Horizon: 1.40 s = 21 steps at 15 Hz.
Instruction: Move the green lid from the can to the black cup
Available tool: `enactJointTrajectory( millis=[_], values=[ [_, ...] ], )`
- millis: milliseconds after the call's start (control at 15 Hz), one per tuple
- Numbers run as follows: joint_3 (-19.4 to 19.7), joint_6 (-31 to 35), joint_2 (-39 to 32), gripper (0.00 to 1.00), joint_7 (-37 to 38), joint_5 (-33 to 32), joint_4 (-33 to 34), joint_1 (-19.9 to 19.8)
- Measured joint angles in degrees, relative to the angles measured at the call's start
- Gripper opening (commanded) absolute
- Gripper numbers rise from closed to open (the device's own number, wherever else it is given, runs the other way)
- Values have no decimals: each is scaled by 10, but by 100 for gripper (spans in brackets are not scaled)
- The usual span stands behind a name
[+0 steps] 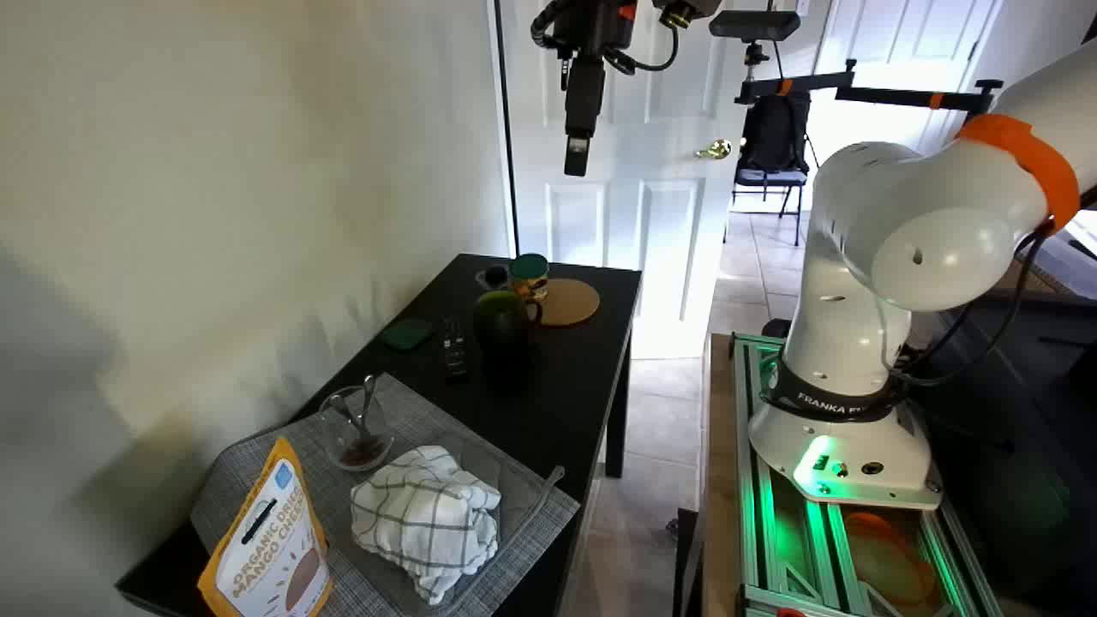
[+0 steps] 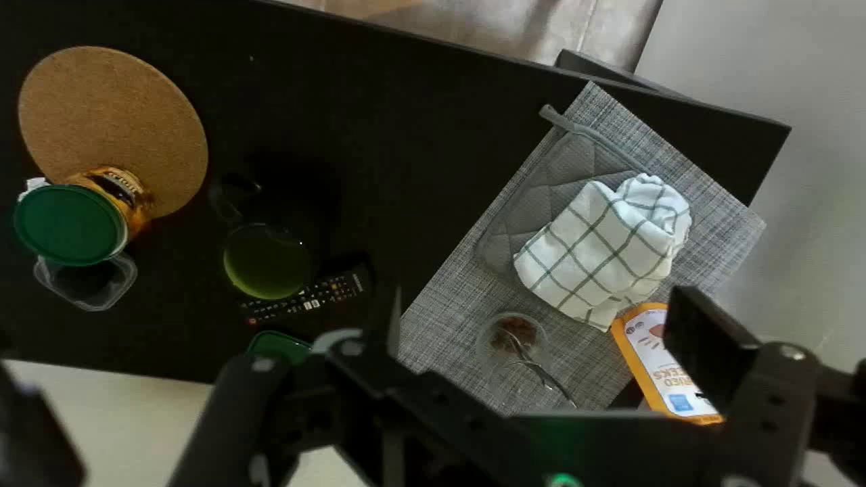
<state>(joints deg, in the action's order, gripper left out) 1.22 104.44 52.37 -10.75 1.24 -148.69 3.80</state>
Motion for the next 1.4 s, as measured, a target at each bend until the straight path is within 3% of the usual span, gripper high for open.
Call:
enactJointTrajectory(
  millis=[467, 600, 733, 1000, 1200, 1400],
  values=[
    [1, 0, -2, 100, 6, 0, 1, -2],
    [18, 9, -11, 100, -4, 0, 0, -5],
    [60, 33, -30, 100, -36, -1, -3, -13],
    [181, 127, -106, 100, -145, 7, -6, -25],
    [263, 157, -188, 100, -234, 52, 5, -21],
    [293, 152, -268, 100, -294, 98, 31, -20]
  ],
)
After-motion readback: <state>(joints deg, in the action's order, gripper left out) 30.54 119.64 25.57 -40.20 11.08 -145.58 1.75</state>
